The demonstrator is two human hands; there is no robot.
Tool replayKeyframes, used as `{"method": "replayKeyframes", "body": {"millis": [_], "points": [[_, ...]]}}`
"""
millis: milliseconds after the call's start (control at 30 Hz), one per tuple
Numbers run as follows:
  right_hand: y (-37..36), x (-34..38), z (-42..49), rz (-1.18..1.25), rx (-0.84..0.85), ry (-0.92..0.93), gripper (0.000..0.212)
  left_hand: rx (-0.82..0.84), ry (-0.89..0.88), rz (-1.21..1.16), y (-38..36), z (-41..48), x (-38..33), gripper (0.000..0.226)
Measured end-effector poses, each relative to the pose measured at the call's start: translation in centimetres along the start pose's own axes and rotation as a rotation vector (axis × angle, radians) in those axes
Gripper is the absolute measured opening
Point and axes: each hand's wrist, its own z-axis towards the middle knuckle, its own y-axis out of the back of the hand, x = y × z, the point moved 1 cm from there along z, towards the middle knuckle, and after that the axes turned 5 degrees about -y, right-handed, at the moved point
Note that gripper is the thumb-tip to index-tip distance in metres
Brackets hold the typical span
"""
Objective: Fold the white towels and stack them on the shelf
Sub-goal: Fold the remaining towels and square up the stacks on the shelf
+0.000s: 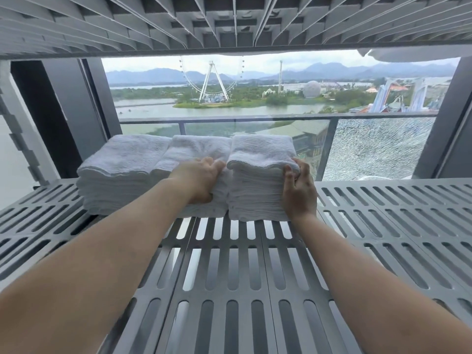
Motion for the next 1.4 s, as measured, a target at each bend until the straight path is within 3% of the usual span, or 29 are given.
{"method": "replayKeyframes", "body": {"millis": [67,133,200,300,433,533,633,767,900,1100,1400], "points": [[0.0,0.1,-0.1,-0.001,-0.001,0.008,0.038,0.035,0.023,-0.193,0.2,0.0,-0.5,0.115],[0.1,0.0,-0.2,-0.012,0.002,0.018,0.037,-0.06,0.01,-0.381,1.0,0.1,-1.2,0.118],[0.3,0.1,-0.4,-0.016,0.009,0.029,0.038,-0.185,-0.039,-0.369,1.4,0.3,-2.3,0.103],[0.6,0.3,-0.8,0.034,0.041,0.004,0.047,-0.243,-0.053,-0.234,1.3,0.9,-4.3,0.079],[1.0,0.6,-0.7,0.229,0.096,-0.284,0.074,-0.347,-0.007,-0.282,1.7,2.2,-5.7,0.056],[1.0,0.9,-0.8,0.213,0.148,-0.292,0.071,-0.292,-0.022,-0.305,2.2,3.2,-5.9,0.049],[0.9,1.1,-0.9,0.203,0.168,-0.241,0.073,-0.207,-0.045,-0.374,1.3,3.4,-6.2,0.056],[1.4,0.8,-0.5,0.206,0.186,-0.262,0.082,-0.253,-0.068,-0.351,0.6,3.2,-6.2,0.061],[1.7,-0.1,-0.2,0.272,0.157,-0.312,0.071,-0.247,-0.051,-0.303,0.4,3.2,-6.6,0.06],[1.4,0.0,-0.9,0.166,0.211,-0.294,0.077,-0.227,-0.015,-0.227,-0.2,3.2,-7.4,0.064],[2.1,-1.3,-0.7,0.016,0.249,-0.176,0.063,-0.255,0.13,-0.167,-1.4,0.4,-10.7,0.075]]}}
